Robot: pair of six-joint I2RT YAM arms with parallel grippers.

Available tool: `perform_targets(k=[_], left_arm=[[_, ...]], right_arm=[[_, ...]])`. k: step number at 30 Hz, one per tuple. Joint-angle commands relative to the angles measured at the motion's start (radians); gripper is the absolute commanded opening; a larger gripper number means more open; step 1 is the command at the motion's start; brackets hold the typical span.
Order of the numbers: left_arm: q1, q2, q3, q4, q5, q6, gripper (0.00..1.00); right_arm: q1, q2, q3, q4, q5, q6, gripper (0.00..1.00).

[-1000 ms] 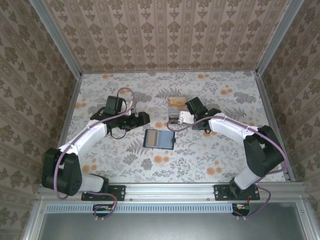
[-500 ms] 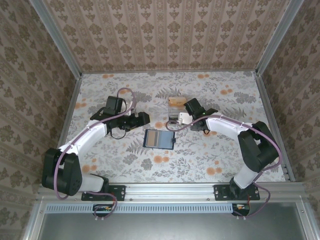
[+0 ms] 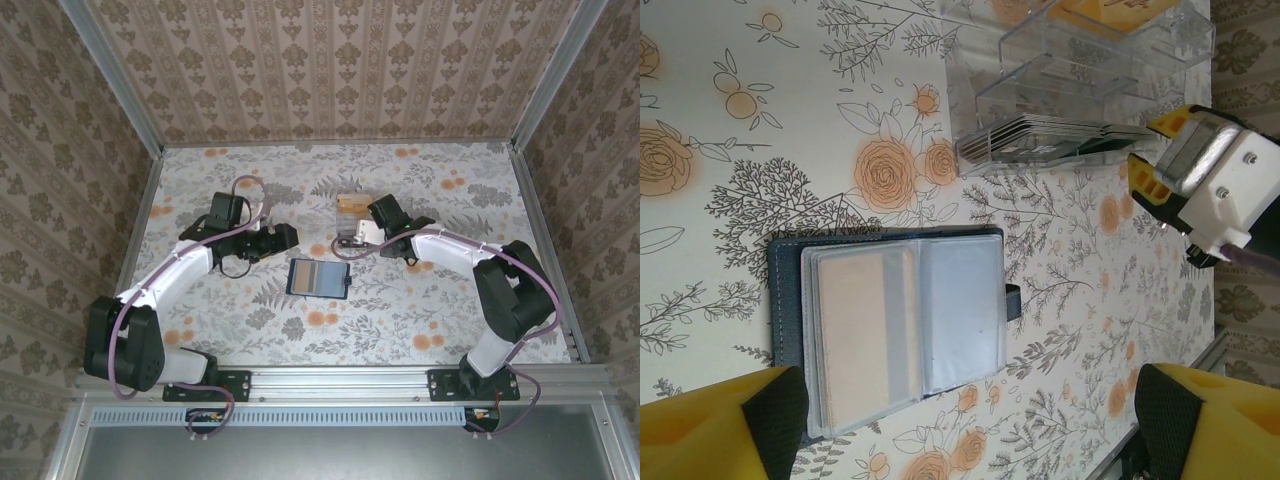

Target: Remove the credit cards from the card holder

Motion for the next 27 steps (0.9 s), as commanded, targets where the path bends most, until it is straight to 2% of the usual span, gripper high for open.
perform_targets(k=[1,10,22,24,25,27], left_arm=[[0.005,0.0,-0.011,0.005,0.022,-0.001,0.89],[0.008,0.003,-0.01,0.008,0.022,-0.001,0.88],[0.008,0.017,-0.011,0.012,0.022,-0.001,0.89],[0.008,0.018,-0.012,0.011,0.021,-0.001,0.91],[0.006,0.02,-0.011,0.006,0.021,-0.001,1.0],[0.006,0.022,-0.01,0.002,0.014,-0.001,1.0]], right_arm=[[-0.011,0.02,0.032,0.03,0.045,0.023,0.34],[-0.018,0.027,0.055,0.018,0.047,0.057,0.34],[-0.019,-0.021,0.07,-0.05,0.041,0.174,0.42],[-0.017,-0.034,0.089,-0.086,0.046,0.231,0.42],[-0.015,-0.044,0.1,-0.112,0.044,0.27,0.43],[-0.009,-0.062,0.12,-0.153,0.044,0.346,0.43]])
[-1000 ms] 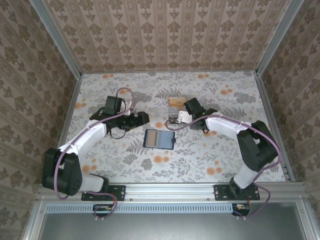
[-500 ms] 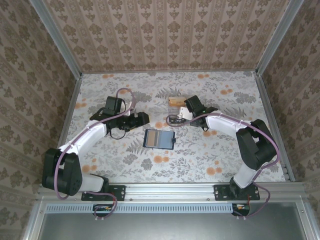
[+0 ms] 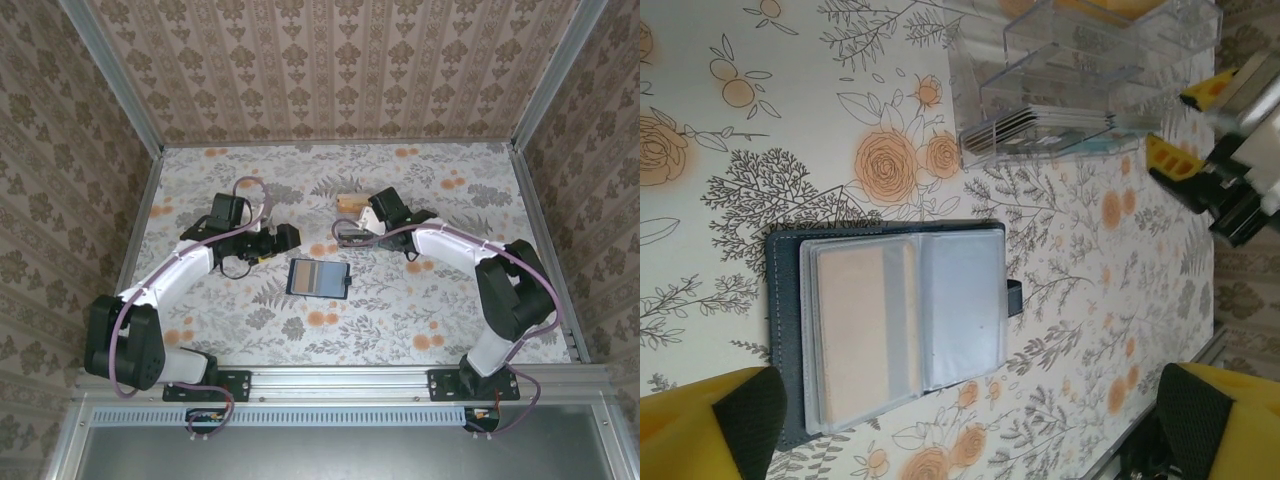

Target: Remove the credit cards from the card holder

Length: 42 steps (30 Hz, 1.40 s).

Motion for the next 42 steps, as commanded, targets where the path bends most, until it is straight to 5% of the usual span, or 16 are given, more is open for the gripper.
perform_targets(k=[1,8,15,21,28,42], left_arm=[[0.006,0.015,-0.006,-0.001,0.003,0.001,1.0],[0.004,0.022,-0.025,0.001,-0.031,-0.031,1.0],[0.002,0.02,-0.078,0.02,-0.051,-0.093,0.93],[-0.007,0.031,-0.118,0.017,-0.098,-0.125,0.61],[-0.024,0.097,-0.12,0.032,-0.097,-0.122,0.16],[-0.068,0.22,-0.075,0.05,-0.077,-0.074,0.14]], right_arm=[[0.01,-0.067,0.059,-0.105,0.022,0.178,0.43],[0.052,-0.151,0.092,-0.221,-0.12,0.531,0.36],[0.122,-0.238,0.019,-0.127,-0.318,0.868,0.31],[0.196,-0.181,0.007,-0.133,-0.387,1.132,0.14],[0.269,-0.016,0.014,-0.109,-0.451,1.306,0.07],[0.282,0.152,0.055,-0.101,-0.464,1.373,0.09]])
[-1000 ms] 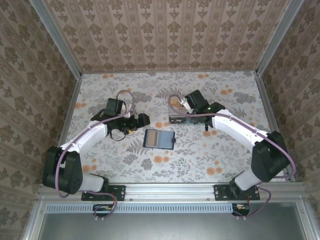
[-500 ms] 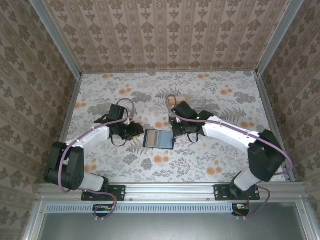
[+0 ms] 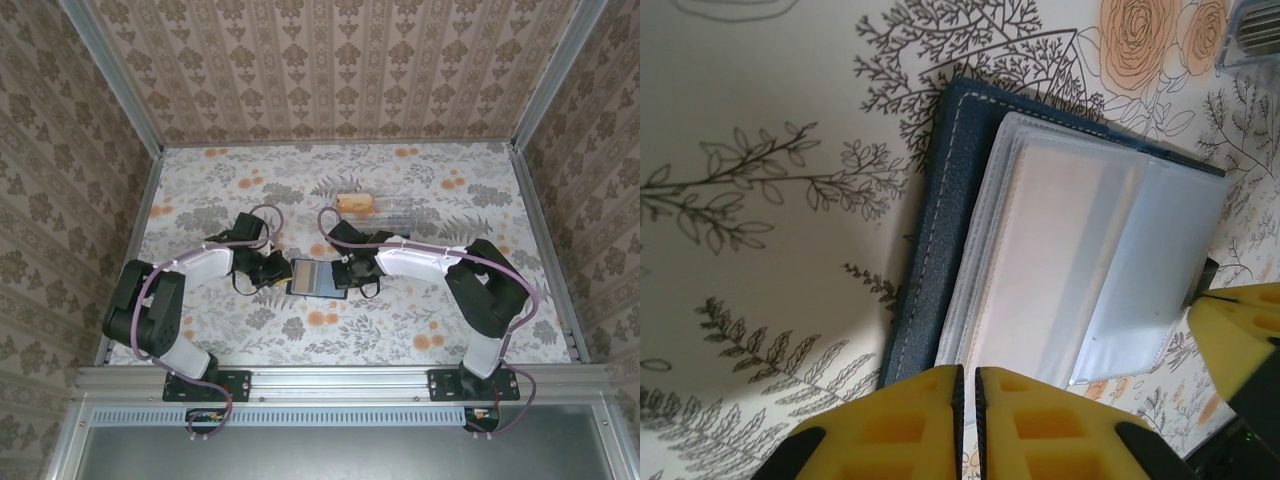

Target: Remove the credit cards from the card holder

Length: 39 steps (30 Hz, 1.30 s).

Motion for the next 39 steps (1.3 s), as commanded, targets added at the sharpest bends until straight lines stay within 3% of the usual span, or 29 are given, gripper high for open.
perform_targets(k=[1,18,26,27,39], left_arm=[[-0.009,0.026,0.027,0.017,0.019,0.031,0.14],[-0.031,0.096,0.055,-0.005,-0.004,0.063,0.23],[-0.044,0.129,0.068,0.031,0.039,0.055,0.23],[-0.074,0.131,0.068,0.037,0.045,0.051,0.24],[-0.076,0.117,0.091,0.035,0.064,0.048,0.34]], right_arm=[[0.001,0.036,0.032,0.002,-0.014,0.029,0.09],[0.003,0.07,0.03,0.001,-0.019,0.032,0.1],[0.003,0.084,0.039,0.001,-0.031,0.032,0.1],[0.002,0.086,0.041,-0.001,-0.034,0.032,0.1],[0.003,0.097,0.049,-0.004,-0.038,0.032,0.1]])
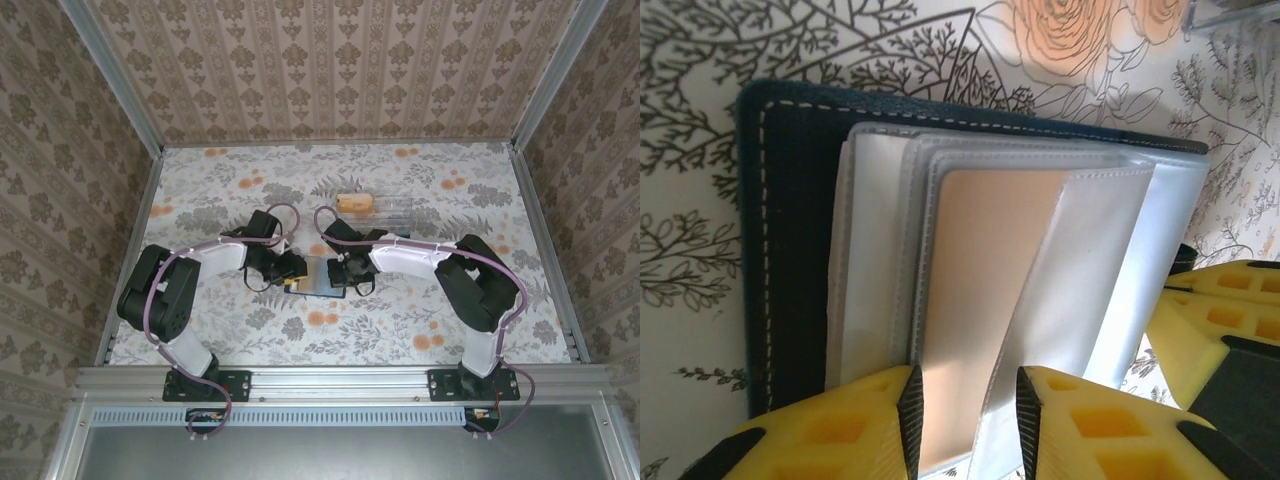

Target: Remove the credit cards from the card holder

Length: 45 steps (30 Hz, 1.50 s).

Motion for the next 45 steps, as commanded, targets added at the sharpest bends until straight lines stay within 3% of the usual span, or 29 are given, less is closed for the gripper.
perform_targets(k=[1,10,18,31,41,45], left_arm=[[-0.005,0.009,0.028,-0.009,0.03,0.012,0.35],[-0.015,-0.031,0.058,-0.014,0.045,0.006,0.44],[-0.051,-0.031,0.096,0.029,0.113,-0.012,0.43],[-0.122,0.051,0.14,0.079,0.143,-0.047,0.4],[-0.026,-0.062,0.082,0.002,0.095,-0.001,0.4],[0.049,-0.093,0.042,-0.032,0.084,0.028,0.29]], right_arm=[[0.004,0.043,0.008,-0.019,-0.012,0.02,0.1],[0.004,0.049,0.007,-0.019,-0.013,0.023,0.1],[0.003,0.027,-0.002,-0.011,-0.002,0.03,0.1],[-0.038,-0.157,-0.091,0.017,0.061,0.055,0.1],[-0.032,-0.158,-0.068,0.035,0.031,0.066,0.13],[-0.021,-0.13,-0.03,0.065,-0.031,0.071,0.16]])
